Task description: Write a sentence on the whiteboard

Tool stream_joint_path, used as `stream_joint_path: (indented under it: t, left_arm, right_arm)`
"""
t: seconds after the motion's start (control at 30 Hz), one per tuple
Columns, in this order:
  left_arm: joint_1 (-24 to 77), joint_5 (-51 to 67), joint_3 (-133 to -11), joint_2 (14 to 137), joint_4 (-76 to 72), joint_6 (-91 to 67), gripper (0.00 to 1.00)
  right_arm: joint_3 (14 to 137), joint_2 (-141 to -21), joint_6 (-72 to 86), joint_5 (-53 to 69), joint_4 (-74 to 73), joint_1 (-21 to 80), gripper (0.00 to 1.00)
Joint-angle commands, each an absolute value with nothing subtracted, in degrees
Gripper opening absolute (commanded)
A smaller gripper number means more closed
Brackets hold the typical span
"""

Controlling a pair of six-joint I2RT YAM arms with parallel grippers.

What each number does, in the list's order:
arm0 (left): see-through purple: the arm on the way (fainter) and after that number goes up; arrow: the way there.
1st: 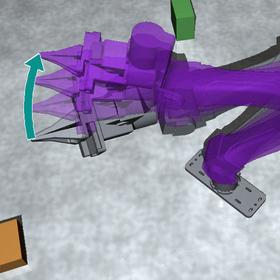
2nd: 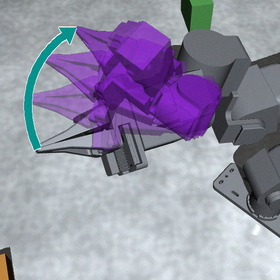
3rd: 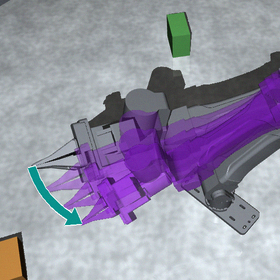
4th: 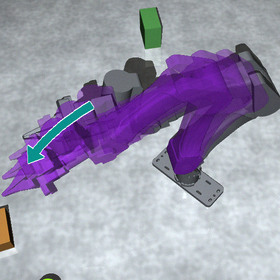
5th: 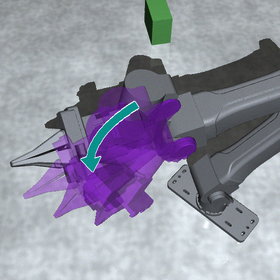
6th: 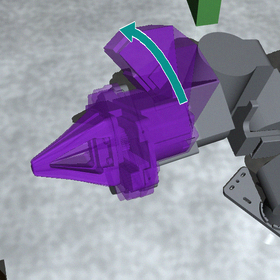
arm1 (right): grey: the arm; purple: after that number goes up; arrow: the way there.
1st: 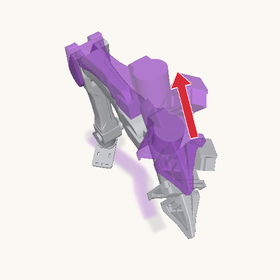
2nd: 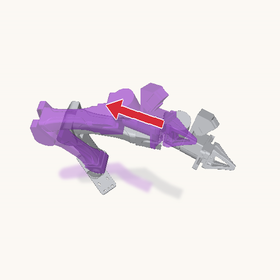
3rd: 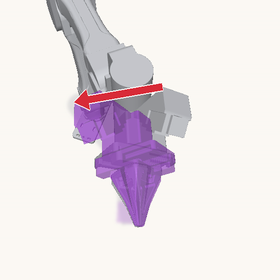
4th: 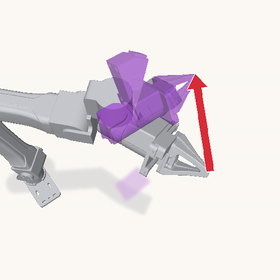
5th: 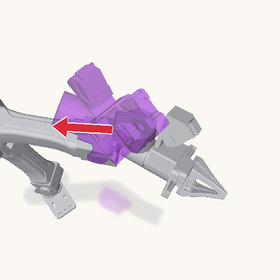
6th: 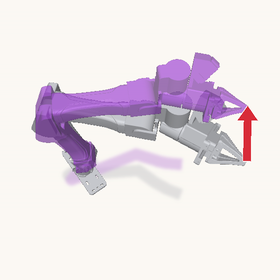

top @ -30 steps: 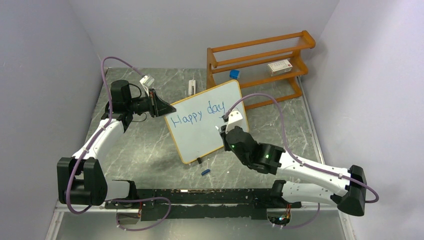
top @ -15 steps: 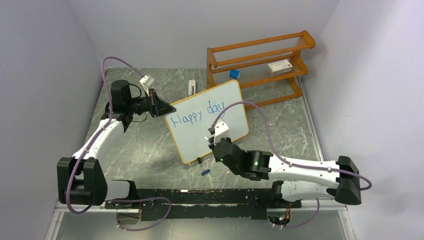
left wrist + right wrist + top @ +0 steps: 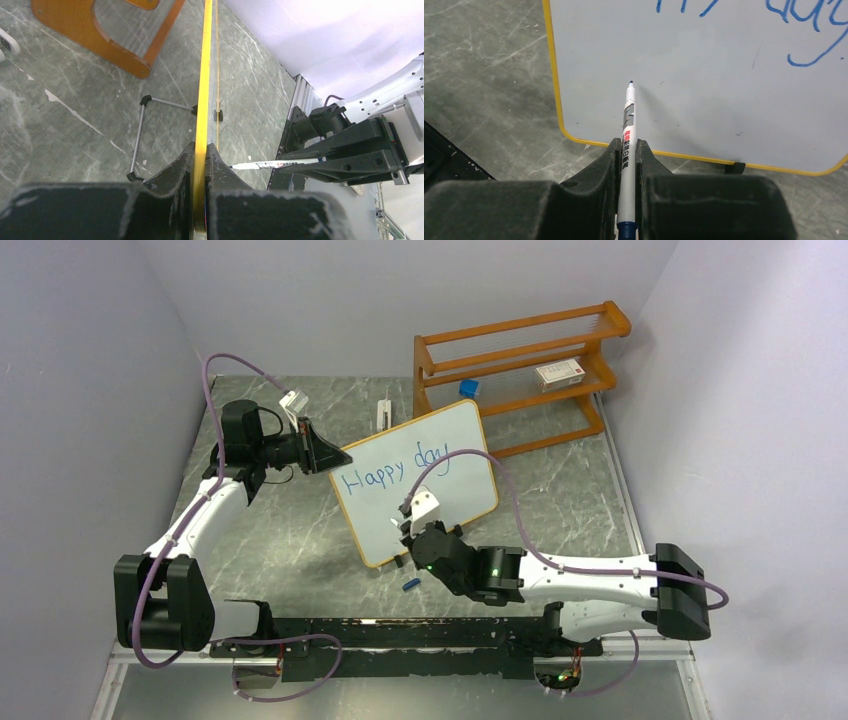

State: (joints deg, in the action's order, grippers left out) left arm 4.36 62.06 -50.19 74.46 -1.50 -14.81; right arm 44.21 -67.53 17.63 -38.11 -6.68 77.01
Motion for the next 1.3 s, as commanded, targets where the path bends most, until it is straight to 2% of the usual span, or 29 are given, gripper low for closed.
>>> stream_joint_path:
  t: [0.0, 0.5, 1.27]
  left_arm:
    - [5.62, 59.24, -48.98, 74.79, 0.44, -13.04, 0.05]
    - [5.63, 59.46, -49.13, 74.84, 0.55, -12.93, 0.05]
    - [5.62, 59.51, -49.22, 74.88, 0.44, -12.97, 0.05]
  right_arm:
    - [45.45, -69.29, 16.17, -38.51, -1.36, 77.77, 0.0]
    - [48.31, -74.75, 13.35, -37.44, 4.47, 77.88, 0.0]
    - [48.04, -73.86, 18.79, -40.59, -7.3, 77.87, 0.0]
